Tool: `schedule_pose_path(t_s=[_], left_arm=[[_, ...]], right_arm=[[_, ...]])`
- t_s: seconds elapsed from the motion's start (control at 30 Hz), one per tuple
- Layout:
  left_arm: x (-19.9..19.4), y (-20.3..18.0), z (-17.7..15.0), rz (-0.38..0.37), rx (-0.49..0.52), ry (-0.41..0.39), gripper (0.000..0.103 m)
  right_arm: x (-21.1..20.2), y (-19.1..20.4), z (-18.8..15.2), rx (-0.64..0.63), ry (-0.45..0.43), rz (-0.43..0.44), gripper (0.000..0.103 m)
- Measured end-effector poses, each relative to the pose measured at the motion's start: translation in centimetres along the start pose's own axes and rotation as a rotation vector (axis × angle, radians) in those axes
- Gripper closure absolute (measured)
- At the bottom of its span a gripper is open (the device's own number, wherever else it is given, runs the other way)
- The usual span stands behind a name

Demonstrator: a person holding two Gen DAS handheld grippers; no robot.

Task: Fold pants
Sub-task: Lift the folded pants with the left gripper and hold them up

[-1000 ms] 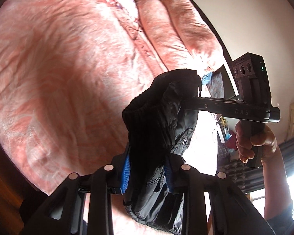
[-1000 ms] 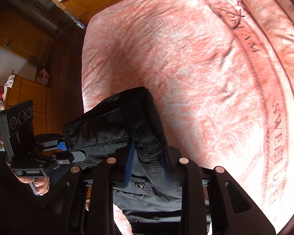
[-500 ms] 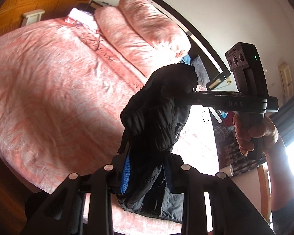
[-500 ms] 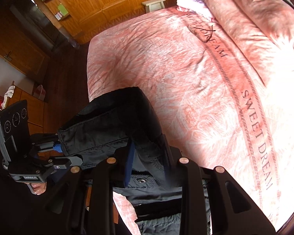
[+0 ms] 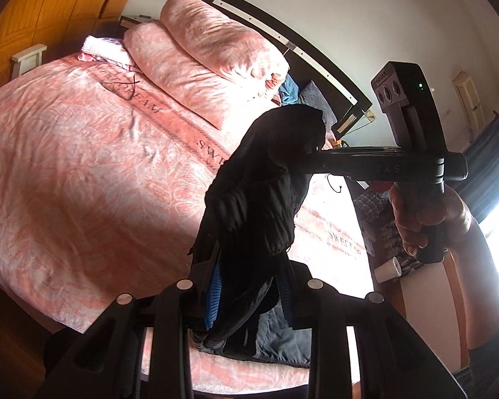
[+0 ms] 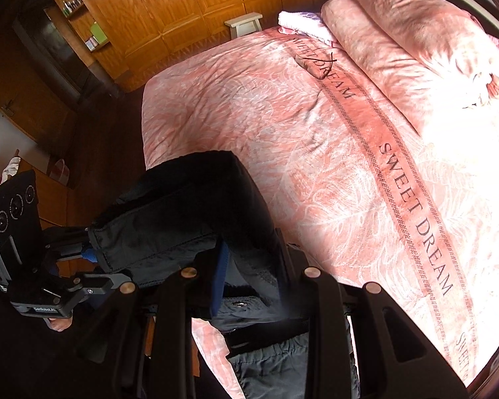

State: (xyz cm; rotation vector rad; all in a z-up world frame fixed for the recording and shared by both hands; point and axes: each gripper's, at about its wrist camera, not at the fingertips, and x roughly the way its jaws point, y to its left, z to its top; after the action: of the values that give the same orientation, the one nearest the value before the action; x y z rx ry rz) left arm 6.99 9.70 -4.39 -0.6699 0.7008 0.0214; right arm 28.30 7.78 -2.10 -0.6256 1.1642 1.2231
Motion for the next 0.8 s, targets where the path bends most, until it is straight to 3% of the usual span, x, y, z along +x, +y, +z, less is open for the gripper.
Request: schedule_pose_path(t_s=[0.8], left_arm=[[0.8,-5.9,-1.0,0.004,0.187,0.016,0.074]], right_arm=[[-4.1,-2.1,-5.3,0.077,-0.083,-0.033,0.078]])
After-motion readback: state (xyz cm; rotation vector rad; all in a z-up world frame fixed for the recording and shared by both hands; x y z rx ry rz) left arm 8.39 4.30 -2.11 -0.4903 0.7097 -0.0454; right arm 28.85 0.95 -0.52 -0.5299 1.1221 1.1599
